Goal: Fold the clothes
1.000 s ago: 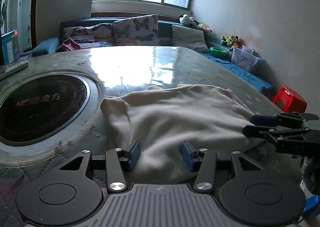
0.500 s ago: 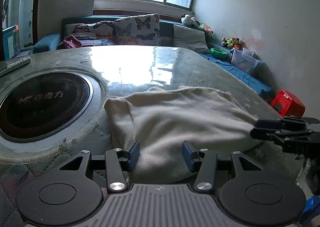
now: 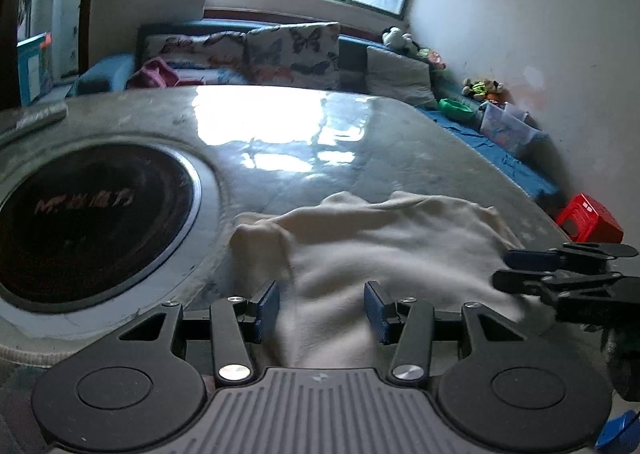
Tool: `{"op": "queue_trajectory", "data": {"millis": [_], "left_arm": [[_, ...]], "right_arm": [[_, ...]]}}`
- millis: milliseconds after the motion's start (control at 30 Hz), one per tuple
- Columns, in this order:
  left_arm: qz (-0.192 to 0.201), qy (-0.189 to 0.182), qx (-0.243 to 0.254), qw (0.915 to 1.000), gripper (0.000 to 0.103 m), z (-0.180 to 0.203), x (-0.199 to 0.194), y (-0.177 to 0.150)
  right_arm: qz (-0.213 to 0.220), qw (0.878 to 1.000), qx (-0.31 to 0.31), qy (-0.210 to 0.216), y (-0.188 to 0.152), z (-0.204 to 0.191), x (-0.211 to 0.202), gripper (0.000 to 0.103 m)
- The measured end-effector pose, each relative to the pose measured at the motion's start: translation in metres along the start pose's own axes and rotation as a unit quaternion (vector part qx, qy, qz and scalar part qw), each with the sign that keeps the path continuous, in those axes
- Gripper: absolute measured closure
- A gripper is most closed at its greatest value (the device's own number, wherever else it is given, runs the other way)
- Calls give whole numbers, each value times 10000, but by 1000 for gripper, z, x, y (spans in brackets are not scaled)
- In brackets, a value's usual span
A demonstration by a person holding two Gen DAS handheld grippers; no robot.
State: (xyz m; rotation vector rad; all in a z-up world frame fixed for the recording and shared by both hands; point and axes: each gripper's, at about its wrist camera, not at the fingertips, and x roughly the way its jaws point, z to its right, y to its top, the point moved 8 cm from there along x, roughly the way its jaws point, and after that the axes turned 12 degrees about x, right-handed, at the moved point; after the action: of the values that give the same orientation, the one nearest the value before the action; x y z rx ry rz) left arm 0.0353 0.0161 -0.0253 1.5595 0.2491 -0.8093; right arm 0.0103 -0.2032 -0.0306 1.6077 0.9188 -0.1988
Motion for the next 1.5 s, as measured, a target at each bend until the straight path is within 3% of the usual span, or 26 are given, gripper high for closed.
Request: {"op": "queue_trajectory", "data": {"millis": [267, 433, 567, 800, 1067, 1300, 1500], "left_arm": [[248, 80, -100, 9996, 53, -14, 2, 22], [61, 257, -158, 9995, 53, -27, 18, 21], [-97, 383, -280, 9988, 53, -38, 20, 13], [66, 412, -242, 9988, 55, -38, 14, 21], [139, 459, -138, 9988, 73, -39, 14, 26], [61, 568, -144, 9983, 73, -39, 14, 23], [74, 555, 14, 9984, 66, -32, 15, 23]], "right_arm": [[163, 9999, -23, 9, 33, 4, 11, 59], [-43, 9995, 215, -237, 29, 23, 36, 59], [79, 9991, 357, -225, 31, 29, 27, 59], [269, 9980, 532, -213, 49, 36, 25, 61], [231, 9947, 896, -453, 51, 66, 16, 87], [95, 9953, 870, -423, 48, 66, 25, 91], [61, 9961, 641, -604, 42, 60, 34, 90]]}}
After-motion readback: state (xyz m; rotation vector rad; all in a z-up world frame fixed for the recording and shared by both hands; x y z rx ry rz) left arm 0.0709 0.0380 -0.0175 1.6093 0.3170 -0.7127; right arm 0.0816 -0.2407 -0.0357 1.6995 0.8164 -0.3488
